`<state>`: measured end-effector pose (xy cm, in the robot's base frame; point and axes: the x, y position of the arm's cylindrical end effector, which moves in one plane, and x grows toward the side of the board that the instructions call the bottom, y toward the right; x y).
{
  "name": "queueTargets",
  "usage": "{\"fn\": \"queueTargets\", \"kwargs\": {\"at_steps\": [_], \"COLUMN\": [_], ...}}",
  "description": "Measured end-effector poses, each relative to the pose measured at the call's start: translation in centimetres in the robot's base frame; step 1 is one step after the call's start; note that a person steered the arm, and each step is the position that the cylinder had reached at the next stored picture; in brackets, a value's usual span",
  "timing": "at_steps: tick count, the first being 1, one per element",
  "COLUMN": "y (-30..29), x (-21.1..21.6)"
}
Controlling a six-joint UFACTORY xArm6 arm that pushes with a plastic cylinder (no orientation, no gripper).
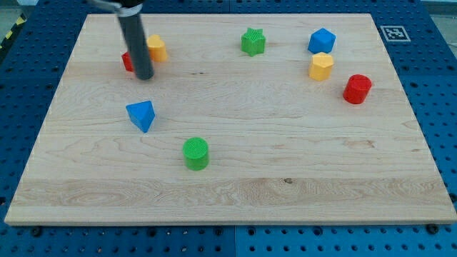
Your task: Place the red star at the center of the board
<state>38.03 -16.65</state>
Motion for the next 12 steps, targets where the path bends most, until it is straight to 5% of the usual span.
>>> {"fn": "queueTargets", "kwargs": {"at_steps": [1, 2, 3, 5, 6, 9, 10, 12], "y": [-3.6, -13.7, -10.6, 19.6, 23.7, -4.4, -8.8, 13.7], "x": [4.9, -0.1, -4.8, -7.2, -5.1, -6.6, -5.1, -3.0]}}
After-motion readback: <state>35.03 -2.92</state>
